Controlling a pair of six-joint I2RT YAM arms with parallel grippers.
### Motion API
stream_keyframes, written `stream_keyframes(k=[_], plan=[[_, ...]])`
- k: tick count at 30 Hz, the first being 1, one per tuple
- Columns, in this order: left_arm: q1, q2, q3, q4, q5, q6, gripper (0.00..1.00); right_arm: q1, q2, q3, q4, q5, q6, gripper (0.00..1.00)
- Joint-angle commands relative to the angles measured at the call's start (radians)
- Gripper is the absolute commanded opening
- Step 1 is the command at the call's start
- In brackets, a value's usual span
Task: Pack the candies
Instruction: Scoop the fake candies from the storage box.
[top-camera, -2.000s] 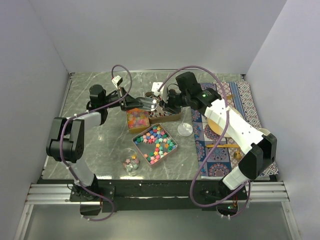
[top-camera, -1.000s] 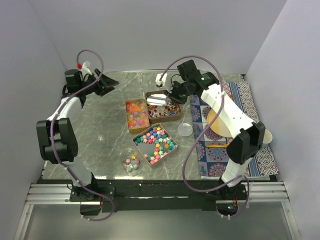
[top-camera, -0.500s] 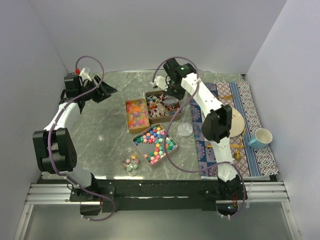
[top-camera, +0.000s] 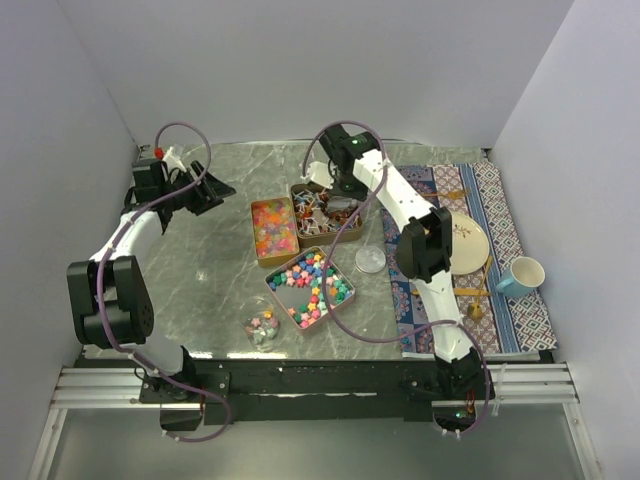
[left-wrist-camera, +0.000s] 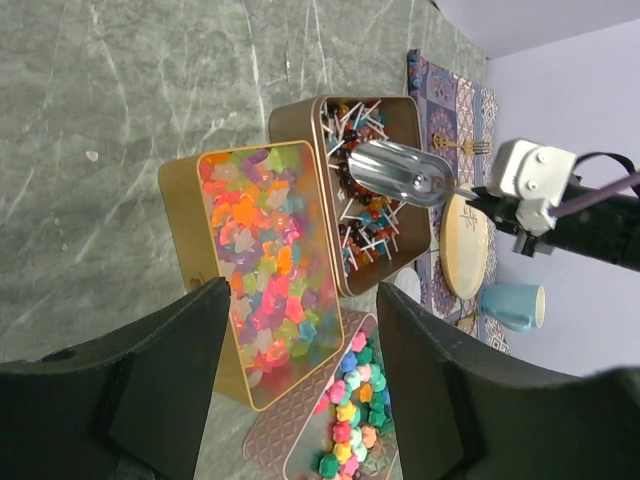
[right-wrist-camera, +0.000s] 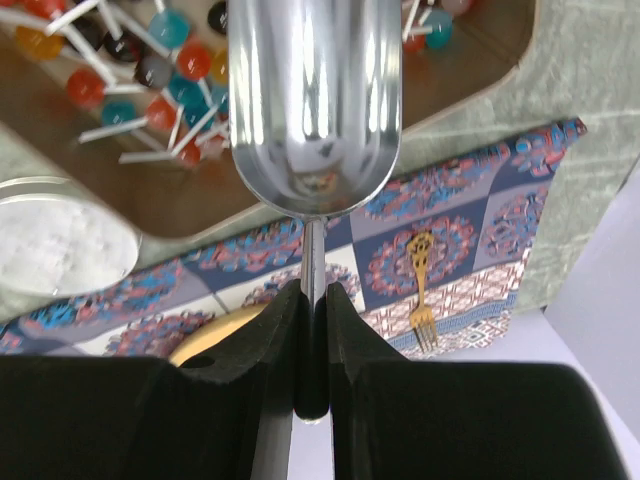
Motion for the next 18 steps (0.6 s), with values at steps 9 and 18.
stream_keyframes(k=[9,18], plan=[[0.000,-0.059,-0.053,0.020,0.004,0.038,0.66,0.024,0.125,0.050,0.134,0.034,-0.131,0.00],[0.000,-0.076,-0.069,0.015,-0.006,0.053,0.66,0.065,0.138,0.034,0.220,0.033,-0.240,0.00]])
